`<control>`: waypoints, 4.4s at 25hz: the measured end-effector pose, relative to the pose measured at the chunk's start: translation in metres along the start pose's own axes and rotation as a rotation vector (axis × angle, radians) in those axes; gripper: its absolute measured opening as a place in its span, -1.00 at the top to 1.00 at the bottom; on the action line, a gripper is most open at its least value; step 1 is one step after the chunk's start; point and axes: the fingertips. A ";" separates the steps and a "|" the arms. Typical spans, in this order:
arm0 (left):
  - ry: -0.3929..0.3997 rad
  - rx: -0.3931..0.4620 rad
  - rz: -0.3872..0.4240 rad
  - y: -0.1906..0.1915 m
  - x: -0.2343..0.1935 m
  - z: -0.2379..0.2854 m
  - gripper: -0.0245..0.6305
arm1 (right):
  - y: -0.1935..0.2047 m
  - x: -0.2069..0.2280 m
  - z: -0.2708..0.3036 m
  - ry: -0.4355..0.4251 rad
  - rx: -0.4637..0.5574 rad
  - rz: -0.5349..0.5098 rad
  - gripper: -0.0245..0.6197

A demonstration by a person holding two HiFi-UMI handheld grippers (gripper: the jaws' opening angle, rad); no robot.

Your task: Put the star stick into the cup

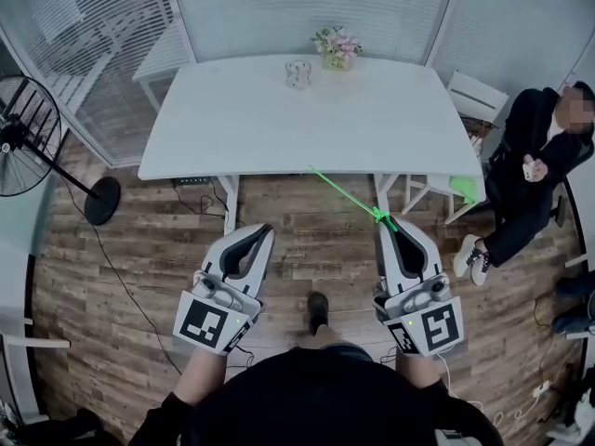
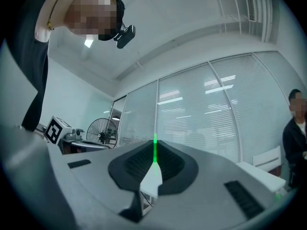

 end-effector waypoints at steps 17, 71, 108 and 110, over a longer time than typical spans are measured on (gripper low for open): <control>-0.083 0.009 -0.001 -0.006 -0.056 0.116 0.88 | 0.010 0.094 0.101 -0.096 0.017 0.026 0.86; -0.095 -0.017 0.006 0.022 -0.153 0.210 0.88 | 0.043 0.161 0.208 -0.066 0.034 0.036 0.86; -0.015 -0.028 -0.011 0.026 -0.303 0.341 0.88 | 0.079 0.219 0.386 -0.010 -0.005 0.042 0.86; -0.038 -0.035 -0.011 0.027 -0.305 0.344 0.88 | 0.081 0.226 0.389 -0.024 -0.012 0.040 0.86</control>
Point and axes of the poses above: the fingertips, and each gripper's own axes: z forward along the fingers, x to its right, y out of its underside, and after that the axes turned 4 degrees about -x, right-handed
